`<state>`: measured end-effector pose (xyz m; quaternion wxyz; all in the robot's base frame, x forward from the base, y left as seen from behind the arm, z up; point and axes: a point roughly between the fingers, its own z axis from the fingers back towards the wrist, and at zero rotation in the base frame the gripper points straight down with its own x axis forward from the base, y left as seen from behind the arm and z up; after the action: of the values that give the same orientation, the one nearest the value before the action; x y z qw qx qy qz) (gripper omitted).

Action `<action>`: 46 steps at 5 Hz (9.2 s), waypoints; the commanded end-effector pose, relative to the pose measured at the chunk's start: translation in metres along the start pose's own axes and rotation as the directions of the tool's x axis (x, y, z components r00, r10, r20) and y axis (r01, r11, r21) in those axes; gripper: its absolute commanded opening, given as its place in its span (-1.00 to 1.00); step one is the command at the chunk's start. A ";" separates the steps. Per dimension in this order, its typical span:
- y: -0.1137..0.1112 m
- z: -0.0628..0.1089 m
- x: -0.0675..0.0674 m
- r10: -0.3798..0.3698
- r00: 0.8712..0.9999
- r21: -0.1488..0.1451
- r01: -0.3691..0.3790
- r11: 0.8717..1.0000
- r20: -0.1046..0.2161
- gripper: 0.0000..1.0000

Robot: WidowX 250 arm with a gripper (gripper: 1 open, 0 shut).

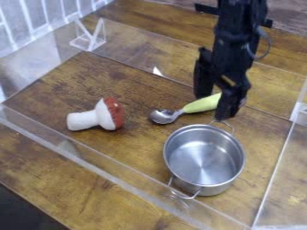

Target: Move the green spoon to the left

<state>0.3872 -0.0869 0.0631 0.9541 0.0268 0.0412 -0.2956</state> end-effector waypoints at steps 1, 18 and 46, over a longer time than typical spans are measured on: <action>0.029 0.013 0.011 0.016 0.997 0.032 -0.018 0.999 0.071 1.00; 0.021 0.020 -0.008 0.271 0.962 -0.104 -0.274 0.956 -0.036 -1.00; 0.091 0.029 -0.029 -0.282 0.948 0.089 0.297 0.951 -0.148 1.00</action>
<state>0.4102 -0.0055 0.0657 0.8856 0.0750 0.1333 -0.4385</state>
